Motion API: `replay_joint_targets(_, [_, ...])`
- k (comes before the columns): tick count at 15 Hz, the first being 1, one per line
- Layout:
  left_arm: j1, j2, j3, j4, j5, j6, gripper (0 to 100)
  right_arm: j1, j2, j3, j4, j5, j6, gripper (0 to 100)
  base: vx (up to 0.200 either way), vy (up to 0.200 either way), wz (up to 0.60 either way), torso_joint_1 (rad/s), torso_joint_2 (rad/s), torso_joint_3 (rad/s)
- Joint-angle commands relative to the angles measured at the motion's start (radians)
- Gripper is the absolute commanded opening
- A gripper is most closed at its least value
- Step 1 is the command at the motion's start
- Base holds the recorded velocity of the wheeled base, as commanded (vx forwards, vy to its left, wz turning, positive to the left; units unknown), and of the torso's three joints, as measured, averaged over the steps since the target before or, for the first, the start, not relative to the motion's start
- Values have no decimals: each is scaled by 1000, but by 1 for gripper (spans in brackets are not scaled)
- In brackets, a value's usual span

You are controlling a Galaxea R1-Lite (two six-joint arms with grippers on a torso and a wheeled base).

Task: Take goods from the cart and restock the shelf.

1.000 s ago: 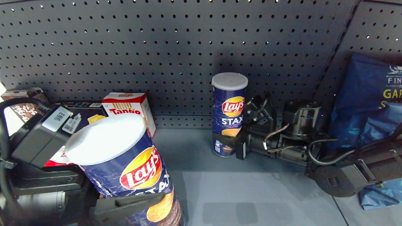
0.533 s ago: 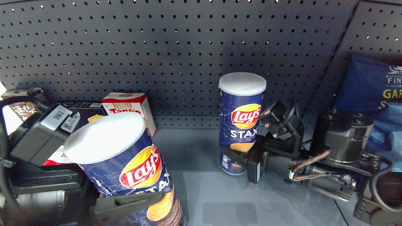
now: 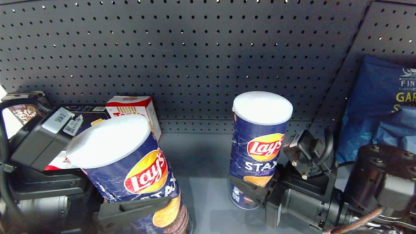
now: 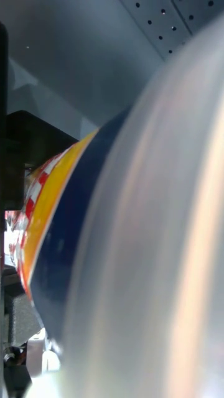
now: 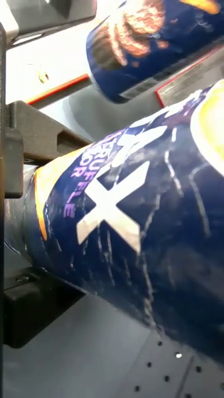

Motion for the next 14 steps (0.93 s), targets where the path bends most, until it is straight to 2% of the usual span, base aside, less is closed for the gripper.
replay_joint_targets(1, [0,4,1,0,0,0,0,12,1,46,-24,-14,1,0,0,0,0,0,0,0])
replay_joint_targets(14, [1,6,6,2,9,0,0,45,37,92,-30,-26,29,0,0,0,0,0,0,0])
